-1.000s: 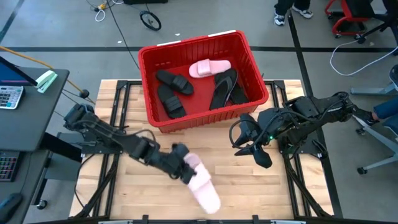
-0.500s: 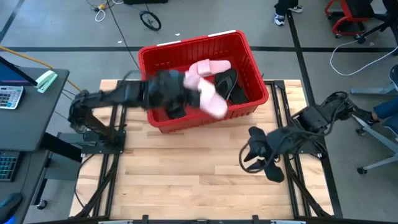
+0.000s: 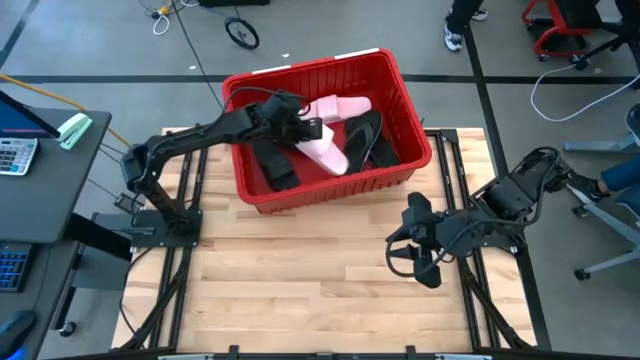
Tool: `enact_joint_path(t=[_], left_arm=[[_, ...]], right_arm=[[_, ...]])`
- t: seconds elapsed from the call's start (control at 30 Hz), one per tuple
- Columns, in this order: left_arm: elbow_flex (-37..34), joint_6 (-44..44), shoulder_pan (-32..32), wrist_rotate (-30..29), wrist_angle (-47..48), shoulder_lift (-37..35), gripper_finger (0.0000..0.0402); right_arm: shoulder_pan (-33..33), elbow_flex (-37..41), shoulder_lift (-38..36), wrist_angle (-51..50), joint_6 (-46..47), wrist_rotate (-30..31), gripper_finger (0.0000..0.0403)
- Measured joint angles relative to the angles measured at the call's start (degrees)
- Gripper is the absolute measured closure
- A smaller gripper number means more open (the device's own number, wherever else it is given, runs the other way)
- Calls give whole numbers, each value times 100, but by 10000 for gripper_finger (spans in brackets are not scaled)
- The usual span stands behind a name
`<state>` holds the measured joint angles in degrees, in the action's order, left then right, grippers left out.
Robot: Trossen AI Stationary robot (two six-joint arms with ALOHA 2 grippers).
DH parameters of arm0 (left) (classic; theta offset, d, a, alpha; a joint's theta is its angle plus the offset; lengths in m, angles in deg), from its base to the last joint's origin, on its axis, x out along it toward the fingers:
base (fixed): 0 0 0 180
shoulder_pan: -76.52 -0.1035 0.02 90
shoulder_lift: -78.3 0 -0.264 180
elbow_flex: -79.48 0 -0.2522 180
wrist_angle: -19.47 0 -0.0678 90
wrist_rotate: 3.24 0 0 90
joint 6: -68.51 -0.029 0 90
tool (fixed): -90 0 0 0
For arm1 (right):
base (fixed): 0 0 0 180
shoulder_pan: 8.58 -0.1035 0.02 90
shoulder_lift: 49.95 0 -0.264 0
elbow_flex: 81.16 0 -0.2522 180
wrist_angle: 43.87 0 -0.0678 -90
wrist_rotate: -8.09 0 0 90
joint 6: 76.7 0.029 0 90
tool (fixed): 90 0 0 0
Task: Pick and place slides into bin
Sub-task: Put the pink slide into the red container
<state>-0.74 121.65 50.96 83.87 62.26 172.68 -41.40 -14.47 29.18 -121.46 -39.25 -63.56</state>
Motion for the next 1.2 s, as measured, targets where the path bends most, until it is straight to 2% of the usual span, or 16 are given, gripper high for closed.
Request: enact_joint_path(t=[0.17,0.4,0.73,0.87,1.07,1.2], left_arm=[[-664,18,-241,306,-1140,184,385],[-887,-29,-547,574,-1141,583,384],[-883,-932,-643,631,-1579,848,374],[-883,-1008,-654,609,-1534,898,336],[-887,-663,-644,603,-1555,917,251],[-758,-274,-686,660,-1523,869,218]], right_arm=[[0,0,0,-20,-4,9,254],[0,0,0,-54,-11,157,254],[4,0,0,-49,4,354,254],[4,0,0,-50,99,429,254],[7,0,0,-46,153,458,254],[7,0,-8,-46,58,862,254]])
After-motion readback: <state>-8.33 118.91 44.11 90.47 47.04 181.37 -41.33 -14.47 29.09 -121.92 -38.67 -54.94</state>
